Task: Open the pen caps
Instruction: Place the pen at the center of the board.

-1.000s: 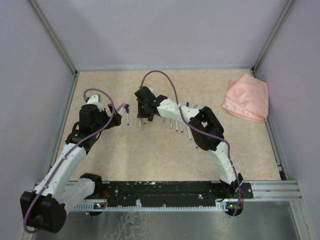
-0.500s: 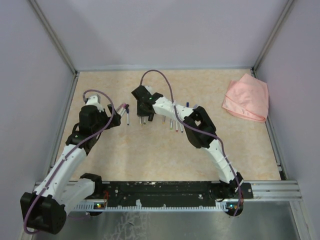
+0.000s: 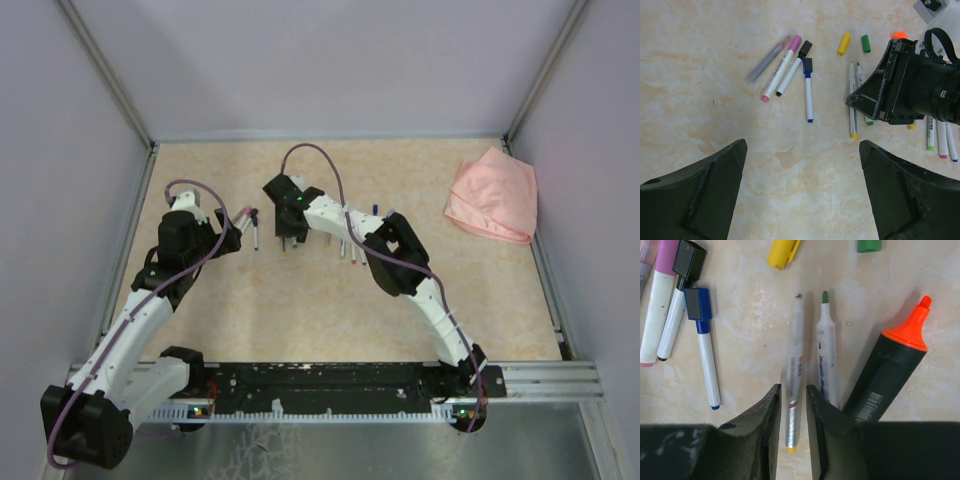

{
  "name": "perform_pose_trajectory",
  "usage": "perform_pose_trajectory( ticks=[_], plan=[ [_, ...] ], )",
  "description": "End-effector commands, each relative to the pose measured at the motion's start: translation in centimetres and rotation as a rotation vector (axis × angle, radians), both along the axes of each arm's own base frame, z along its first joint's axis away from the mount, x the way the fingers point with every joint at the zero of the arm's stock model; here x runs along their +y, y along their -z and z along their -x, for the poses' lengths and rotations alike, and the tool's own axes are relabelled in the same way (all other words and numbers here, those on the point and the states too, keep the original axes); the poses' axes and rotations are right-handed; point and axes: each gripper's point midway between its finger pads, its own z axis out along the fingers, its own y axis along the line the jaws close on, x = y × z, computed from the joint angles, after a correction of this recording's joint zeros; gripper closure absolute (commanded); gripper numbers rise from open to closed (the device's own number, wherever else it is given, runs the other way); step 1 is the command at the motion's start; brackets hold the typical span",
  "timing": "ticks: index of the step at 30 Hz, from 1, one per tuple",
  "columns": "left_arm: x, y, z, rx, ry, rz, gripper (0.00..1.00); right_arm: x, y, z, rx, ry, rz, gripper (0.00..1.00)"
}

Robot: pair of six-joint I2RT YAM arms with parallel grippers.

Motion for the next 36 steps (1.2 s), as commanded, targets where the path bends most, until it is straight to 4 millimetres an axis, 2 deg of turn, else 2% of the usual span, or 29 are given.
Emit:
perform_pose_trajectory(
  ticks=[1,7,10,12,17,23,24,25,29,36],
  plan=[
    [0.2,-0.9,-0.3,-0.04,-0.004,-0.002,0.02,1.1,-2.0,-1.1,-0.05,0.004,-0.037,0.73],
    [0.2,-1.0,-0.3,-0.04,-0.003,-0.002,0.02,1.1,-2.5,-1.0,-0.055,-0.002,-0.044,0.73],
    [0.2,-1.1,-0.3,-0.041,-0.001,-0.002,0.02,1.3,-3.4,-1.0,-0.067,-0.013,-0.061,0.73],
    [0.1,-1.2,-0.2,-0.043,0.001,-0.001,0.02,1.5,-4.5,-1.0,-0.085,-0.025,-0.081,0.72],
    [-0.4,-1.4,-0.2,-0.039,0.022,0.017,0.02,1.6,-8.9,-0.9,-0.166,-0.054,-0.148,0.72],
    [-1.6,-1.5,-0.4,-0.019,0.056,0.071,0.04,-0.1,-12.7,0.2,-0.246,-0.086,-0.185,0.72],
    [-2.0,-1.5,-0.4,-0.013,0.071,0.088,0.04,-0.3,-14.3,0.4,-0.277,-0.095,-0.212,0.72],
    [-2.3,-1.5,-0.4,-0.007,0.078,0.1,0.05,-0.7,-14.1,0.8,-0.275,-0.105,-0.21,0.72],
    [-3.6,-1.0,-0.5,0.031,0.118,0.153,0.07,-2.1,-16.7,2.4,-0.305,-0.179,-0.308,0.72],
    [-5.1,0.7,-1.0,0.124,0.165,0.19,0.11,-6.7,-22.1,4.8,-0.428,-0.329,-0.528,0.72]
  ],
)
